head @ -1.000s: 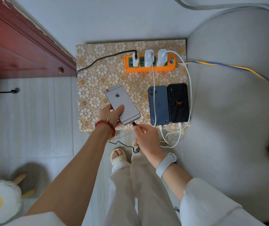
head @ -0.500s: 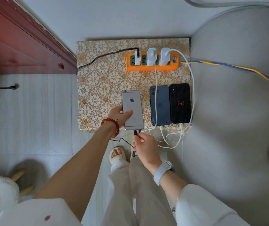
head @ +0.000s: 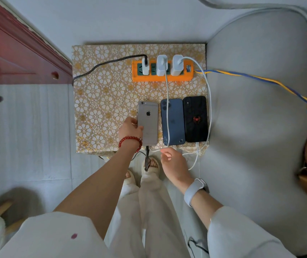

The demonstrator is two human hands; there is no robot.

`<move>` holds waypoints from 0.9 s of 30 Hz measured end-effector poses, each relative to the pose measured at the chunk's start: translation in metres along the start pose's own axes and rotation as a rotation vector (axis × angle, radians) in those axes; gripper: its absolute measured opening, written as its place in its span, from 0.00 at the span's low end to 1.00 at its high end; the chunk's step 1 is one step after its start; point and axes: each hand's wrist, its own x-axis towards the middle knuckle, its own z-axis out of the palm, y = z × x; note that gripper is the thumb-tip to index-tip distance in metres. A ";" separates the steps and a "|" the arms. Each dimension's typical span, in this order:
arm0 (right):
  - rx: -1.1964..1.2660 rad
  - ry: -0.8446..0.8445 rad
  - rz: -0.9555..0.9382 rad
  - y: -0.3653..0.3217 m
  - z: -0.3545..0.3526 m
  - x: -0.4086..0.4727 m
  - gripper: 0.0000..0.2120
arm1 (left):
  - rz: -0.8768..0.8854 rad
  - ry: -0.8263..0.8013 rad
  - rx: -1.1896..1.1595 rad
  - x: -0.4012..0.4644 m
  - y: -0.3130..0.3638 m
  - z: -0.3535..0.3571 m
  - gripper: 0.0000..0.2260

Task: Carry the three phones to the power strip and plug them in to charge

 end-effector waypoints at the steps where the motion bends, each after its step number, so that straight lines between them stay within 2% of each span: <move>1: -0.006 0.006 -0.013 -0.002 -0.001 0.001 0.14 | 0.011 0.006 0.012 0.001 0.001 0.000 0.10; 4: -0.061 0.074 -0.092 -0.007 -0.007 0.002 0.14 | 0.052 0.044 0.105 -0.001 0.005 0.004 0.11; 7: -0.148 0.337 -0.220 -0.010 -0.012 0.003 0.12 | 0.058 0.063 0.268 -0.007 0.008 0.009 0.16; 9: -0.208 0.425 -0.280 -0.010 -0.017 0.007 0.14 | 0.057 0.051 0.337 -0.010 0.007 0.009 0.19; 10: -0.289 0.383 -0.304 -0.008 -0.020 0.013 0.17 | 0.071 0.051 0.357 -0.010 0.007 0.009 0.19; 13: -0.630 0.066 -0.290 0.003 -0.028 0.032 0.30 | 0.183 0.057 0.412 -0.012 0.003 0.011 0.20; 15: -0.762 -0.050 -0.252 0.009 -0.031 0.039 0.33 | 0.247 0.027 0.430 -0.016 -0.001 0.012 0.22; 21: -0.819 -0.123 -0.243 0.011 -0.033 0.044 0.32 | 0.225 -0.053 0.396 -0.021 -0.007 0.007 0.20; 24: -0.768 -0.156 -0.219 0.005 -0.038 0.043 0.29 | 0.188 -0.119 0.341 -0.021 -0.005 0.005 0.20; 27: -0.678 -0.116 -0.195 -0.007 -0.045 0.040 0.25 | 0.191 -0.171 0.343 -0.022 0.001 -0.001 0.21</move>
